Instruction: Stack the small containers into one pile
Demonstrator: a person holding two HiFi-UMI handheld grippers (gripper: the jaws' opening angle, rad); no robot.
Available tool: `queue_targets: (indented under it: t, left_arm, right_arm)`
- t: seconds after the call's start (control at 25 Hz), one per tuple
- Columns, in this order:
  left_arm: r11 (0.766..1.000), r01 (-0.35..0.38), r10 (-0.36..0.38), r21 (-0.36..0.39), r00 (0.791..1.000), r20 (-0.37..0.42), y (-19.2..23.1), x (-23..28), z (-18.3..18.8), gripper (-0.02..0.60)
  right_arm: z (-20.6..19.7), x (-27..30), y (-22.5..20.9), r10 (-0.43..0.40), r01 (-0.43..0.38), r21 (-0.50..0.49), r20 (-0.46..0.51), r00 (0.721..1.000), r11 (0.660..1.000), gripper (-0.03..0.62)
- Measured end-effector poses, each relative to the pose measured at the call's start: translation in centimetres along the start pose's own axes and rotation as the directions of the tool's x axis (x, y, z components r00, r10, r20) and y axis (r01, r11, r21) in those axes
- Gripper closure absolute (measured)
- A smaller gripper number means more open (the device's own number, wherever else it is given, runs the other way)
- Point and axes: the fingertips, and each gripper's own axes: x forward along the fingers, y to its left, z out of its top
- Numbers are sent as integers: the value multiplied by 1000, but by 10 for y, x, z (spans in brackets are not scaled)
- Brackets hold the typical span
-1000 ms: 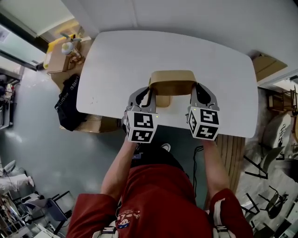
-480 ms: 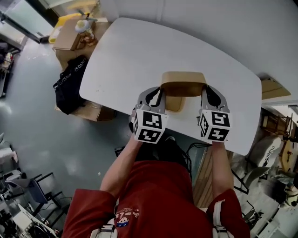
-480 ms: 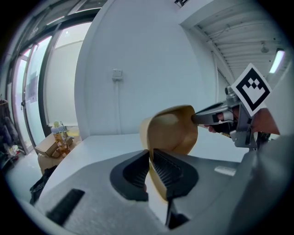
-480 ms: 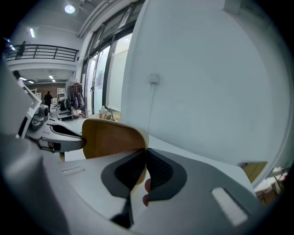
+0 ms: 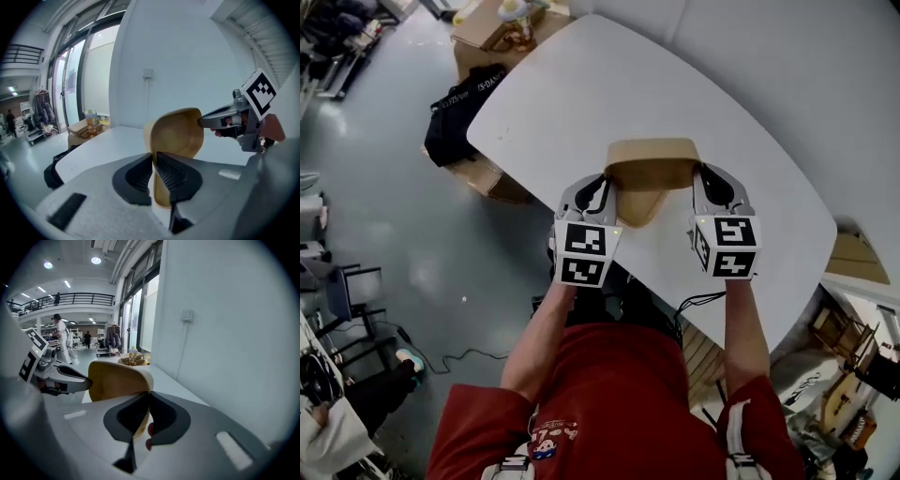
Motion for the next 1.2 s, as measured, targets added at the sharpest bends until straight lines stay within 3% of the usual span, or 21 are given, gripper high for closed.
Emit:
queue_targets:
  t: [0.32,0.6,0.8,1.08,1.2]
  left_arm:
    - [981,-152,149,-121,988,-33,-13,-23,-25,546]
    - [948,-152,138,-280,988,-71,-29,-15,-50,546]
    - [913,-182,148,-366,982,-118,-33,-11,-71,545]
    - [836,-199,133,-512,978,-163,-42,-2,-96,543]
    - [814,-204,123,-543,976,-181,-45,2,-103,543]
  right_arm:
    - [-1,10,13,177,-179,-121,-30,984,976,582]
    - [-13,30,12,239,-262,-193,-131,962,946,582]
    - [-25,48,21,306,-361,-237,-238,922,902,582]
    - [-40,72,29,342,-449,-281,-355,870,848,582]
    - [-45,80,33,348,-482,-294,-407,845,826,582]
